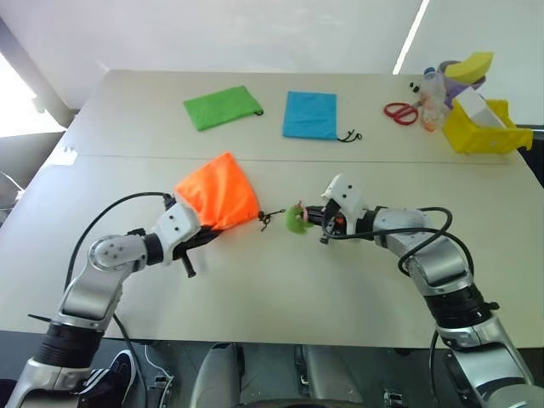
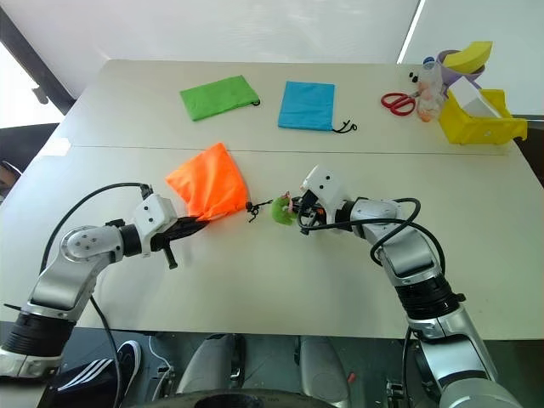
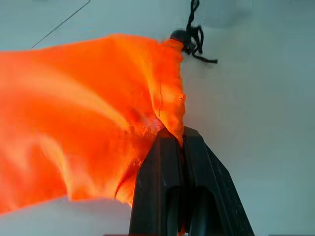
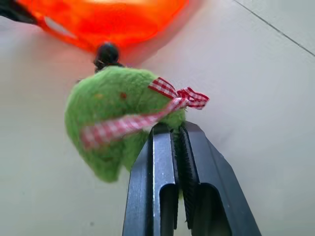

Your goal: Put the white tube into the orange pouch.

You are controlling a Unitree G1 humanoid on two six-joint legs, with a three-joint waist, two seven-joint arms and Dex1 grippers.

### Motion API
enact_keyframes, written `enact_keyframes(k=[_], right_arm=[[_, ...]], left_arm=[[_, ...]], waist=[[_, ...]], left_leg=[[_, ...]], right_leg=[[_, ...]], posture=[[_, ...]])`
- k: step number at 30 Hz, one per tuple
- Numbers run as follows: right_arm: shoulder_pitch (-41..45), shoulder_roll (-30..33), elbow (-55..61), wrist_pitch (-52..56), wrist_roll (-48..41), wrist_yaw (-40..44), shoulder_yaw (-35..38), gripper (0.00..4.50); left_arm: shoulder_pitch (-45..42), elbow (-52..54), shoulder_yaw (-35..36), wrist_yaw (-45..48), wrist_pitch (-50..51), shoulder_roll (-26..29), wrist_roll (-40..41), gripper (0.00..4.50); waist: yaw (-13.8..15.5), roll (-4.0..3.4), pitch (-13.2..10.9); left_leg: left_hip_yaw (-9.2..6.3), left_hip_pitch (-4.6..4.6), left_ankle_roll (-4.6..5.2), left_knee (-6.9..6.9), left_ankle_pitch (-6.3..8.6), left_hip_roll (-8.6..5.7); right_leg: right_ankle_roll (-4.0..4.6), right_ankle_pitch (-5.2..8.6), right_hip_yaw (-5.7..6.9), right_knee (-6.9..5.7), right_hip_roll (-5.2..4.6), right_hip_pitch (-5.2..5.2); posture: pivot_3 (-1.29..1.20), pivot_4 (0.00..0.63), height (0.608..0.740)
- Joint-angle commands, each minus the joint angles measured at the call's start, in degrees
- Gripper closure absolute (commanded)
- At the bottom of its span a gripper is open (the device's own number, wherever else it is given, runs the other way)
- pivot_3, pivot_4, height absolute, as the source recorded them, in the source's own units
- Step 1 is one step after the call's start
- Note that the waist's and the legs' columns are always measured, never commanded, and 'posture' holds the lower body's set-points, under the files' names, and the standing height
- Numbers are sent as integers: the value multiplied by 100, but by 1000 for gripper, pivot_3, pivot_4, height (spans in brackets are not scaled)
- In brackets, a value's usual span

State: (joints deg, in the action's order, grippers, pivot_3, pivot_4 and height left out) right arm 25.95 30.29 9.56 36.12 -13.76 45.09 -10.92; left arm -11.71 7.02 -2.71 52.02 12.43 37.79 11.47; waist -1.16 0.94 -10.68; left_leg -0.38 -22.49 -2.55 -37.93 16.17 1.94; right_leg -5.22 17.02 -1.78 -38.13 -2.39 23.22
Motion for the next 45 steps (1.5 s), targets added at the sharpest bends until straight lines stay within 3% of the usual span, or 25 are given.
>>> enact_keyframes(k=[1, 6, 9, 15, 21, 25, 32, 38, 45], right_arm=[[-51, -35, 390, -72, -259, 145, 154, 4462], [-33, -8, 402, -145, -272, 146, 189, 4462], [-50, 15, 349, -213, -211, 129, 127, 4500], [-118, 3, 380, -263, -233, 189, 21, 4500], [-23, -123, 199, -431, -132, 123, -76, 4500], [23, -214, 24, -587, -10, 56, -118, 4500], [180, -248, -423, -945, 203, -45, -46, 4500], [205, -363, -476, -1048, 264, -134, -76, 4500], [165, -400, -367, -1023, 325, -282, -17, 4500]], left_arm=[[-79, 147, -13, 50, 77, -23, 105, 4500], [-149, 144, -57, 247, 386, -56, 345, 4500], [-196, 193, 45, 536, 760, 26, 723, 3631], [-351, 120, 347, 1240, 1072, 482, 1313, 706], [-1463, -647, 601, 1506, 1156, 380, 1742, 706], [-2236, -1811, -32, 1886, 29, 181, 898, 706], [-3825, -4446, -889, 3068, -1885, -776, 14, 706], [-4892, -6495, -1166, 3826, -3082, -1268, -597, 706], [-5488, -7525, -1406, 3736, -3981, -1657, -1402, 706]], waist=[[2, 0, 0], [17, 0, 0], [20, 0, 0], [8, 0, -1], [39, 4, -2], [36, 4, -2], [46, 6, -3], [4, 6, -3], [38, 6, -3]], left_leg=[[0, 0, 0, 0, 0, 1], [0, 0, 0, -8, 0, -9], [1, 0, 0, -9, 0, -10], [-1, 0, 0, -7, 0, -5], [2, -2, 0, -18, -1, -10], [7, -1, 0, -17, 0, -14], [4, -18, 0, -22, -1, -18], [1, -40, 1, -19, -1, -12], [-2, -80, 1, -29, -2, -17]], right_leg=[[0, 0, 0, 0, 0, 0], [-2, -1, -4, 2, -19, -4], [-2, -1, -4, 3, -22, -5], [-1, -1, -1, 1, -9, -3], [-1, 0, 9, 1, -11, -12], [-2, -1, 9, 3, -14, -12], [-2, -1, 16, 6, -10, -5], [-3, 0, 17, 4, 1, 25], [-4, -1, 20, 2, -8, 51]], posture=[[0, 150, 740], [0, 150, 740], [0, 150, 740], [0, 150, 740], [0, 150, 740], [0, 150, 740], [0, 150, 740], [0, 150, 740], [0, 150, 740]])
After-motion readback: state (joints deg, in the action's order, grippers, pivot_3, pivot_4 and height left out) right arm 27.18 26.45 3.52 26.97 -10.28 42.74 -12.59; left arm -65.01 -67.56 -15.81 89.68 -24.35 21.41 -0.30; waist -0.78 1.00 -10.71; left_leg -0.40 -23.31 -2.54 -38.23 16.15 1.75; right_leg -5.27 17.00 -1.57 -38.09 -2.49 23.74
